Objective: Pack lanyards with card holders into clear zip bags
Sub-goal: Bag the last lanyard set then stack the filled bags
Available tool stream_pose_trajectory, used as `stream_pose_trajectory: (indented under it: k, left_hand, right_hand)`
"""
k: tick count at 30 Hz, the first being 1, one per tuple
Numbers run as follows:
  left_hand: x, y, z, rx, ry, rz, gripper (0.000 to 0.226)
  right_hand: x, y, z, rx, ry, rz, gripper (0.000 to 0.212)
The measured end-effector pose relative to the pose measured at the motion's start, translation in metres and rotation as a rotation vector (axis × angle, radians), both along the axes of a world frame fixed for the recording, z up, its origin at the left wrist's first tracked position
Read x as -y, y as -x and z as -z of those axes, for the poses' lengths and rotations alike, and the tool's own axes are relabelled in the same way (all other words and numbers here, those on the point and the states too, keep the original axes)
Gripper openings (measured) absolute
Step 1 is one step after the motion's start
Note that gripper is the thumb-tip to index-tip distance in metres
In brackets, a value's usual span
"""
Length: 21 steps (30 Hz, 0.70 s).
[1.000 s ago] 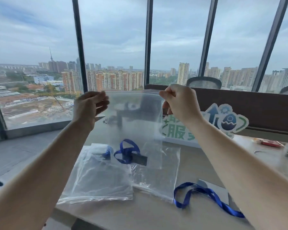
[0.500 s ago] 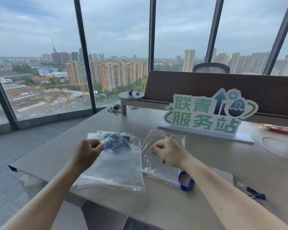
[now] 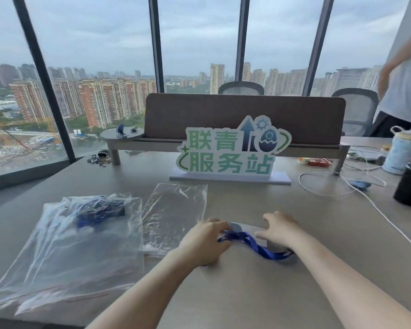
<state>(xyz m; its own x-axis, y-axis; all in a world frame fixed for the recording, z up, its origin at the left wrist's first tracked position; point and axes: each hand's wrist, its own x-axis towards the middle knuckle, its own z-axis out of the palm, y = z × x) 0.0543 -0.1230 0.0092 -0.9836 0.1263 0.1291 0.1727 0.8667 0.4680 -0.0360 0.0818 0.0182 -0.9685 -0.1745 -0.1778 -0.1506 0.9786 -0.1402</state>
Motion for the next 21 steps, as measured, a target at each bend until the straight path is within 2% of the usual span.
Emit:
stream_pose_trajectory:
  k: [3, 6, 10, 13, 15, 17, 19, 21]
  left_hand:
    - [-0.025, 0.015, 0.014, 0.069, 0.107, 0.092, 0.053]
    - [-0.033, 0.02, 0.022, 0.1, 0.192, 0.079, 0.042]
    - [-0.031, 0.017, 0.017, 0.032, 0.174, -0.003, 0.024]
    - [-0.029, 0.013, 0.01, -0.032, 0.133, -0.133, 0.029]
    - [-0.029, 0.014, 0.005, -0.108, 0.008, -0.207, 0.029]
    - [-0.034, 0.015, -0.005, -0.106, -0.188, -0.217, 0.036]
    - [-0.043, 0.015, -0.022, 0.02, -0.539, -0.093, 0.049]
    - [-0.058, 0.011, -0.04, 0.164, -0.843, 0.087, 0.041]
  right_hand:
    - [-0.001, 0.007, 0.006, 0.072, -0.067, -0.01, 0.076]
    - [0.001, 0.009, 0.003, 0.13, -0.048, 0.002, 0.069]
    - [-0.004, 0.005, 0.0, 0.195, 0.229, 0.049, 0.05]
    - [-0.011, 0.007, 0.0, 0.112, 0.532, 0.032, 0.034]
    - [-0.013, 0.004, -0.013, -0.005, 0.739, 0.027, 0.015]
    - [-0.013, -0.004, -0.036, -0.097, 0.96, 0.042, 0.004]
    - [-0.012, -0.017, -0.066, -0.136, 1.18, 0.038, 0.006]
    - [-0.009, -0.031, -0.092, -0.136, 1.347, -0.011, 0.008]
